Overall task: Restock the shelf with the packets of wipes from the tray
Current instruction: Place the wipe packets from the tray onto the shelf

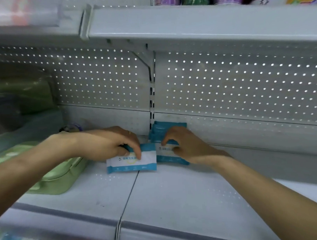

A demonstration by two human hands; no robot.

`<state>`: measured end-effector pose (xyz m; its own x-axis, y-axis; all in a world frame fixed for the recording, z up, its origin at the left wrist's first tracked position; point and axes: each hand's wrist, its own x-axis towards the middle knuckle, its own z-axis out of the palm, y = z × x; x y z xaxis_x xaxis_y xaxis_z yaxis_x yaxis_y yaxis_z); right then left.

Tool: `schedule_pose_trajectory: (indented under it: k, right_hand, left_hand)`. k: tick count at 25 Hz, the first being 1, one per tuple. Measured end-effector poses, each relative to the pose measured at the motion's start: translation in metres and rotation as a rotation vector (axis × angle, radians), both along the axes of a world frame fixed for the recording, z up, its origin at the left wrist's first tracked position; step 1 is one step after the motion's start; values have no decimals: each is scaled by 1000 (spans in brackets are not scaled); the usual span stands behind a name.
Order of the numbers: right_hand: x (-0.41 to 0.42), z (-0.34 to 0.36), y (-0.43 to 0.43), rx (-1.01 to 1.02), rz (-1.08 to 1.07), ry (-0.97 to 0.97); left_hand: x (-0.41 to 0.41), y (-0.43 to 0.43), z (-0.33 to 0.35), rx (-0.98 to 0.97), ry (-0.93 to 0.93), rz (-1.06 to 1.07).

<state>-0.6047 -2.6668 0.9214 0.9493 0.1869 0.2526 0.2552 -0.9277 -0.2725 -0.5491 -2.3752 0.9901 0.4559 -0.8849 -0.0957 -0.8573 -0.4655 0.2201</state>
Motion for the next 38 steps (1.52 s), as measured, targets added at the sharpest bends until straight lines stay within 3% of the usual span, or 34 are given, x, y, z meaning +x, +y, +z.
schedule_pose_trajectory:
  k: [6,13,17,26,31,38]
  right_hand:
    - [-26,14,-25,27,-110,-136]
    - [-98,33,-69,23,-264,-99]
    - [-126,27,-80,43,-335,-81]
    - [-203,24,-89,-44,-378,-123]
    - [-294,23,-115,-104,-501,-131]
    - [-487,-26,-157,42,-868,-88]
  left_hand:
    - [10,-71,-13,-9,54,-84]
    - [23,-103,-44,-181,37,-137]
    - [30,-105,-58,-277,-3,-108]
    - [9,-138,-58,-301,-191,-180]
    - [-81,-216,-42,-370,-237,-484]
    - [-279,-327,-52,-448,-61,-916]
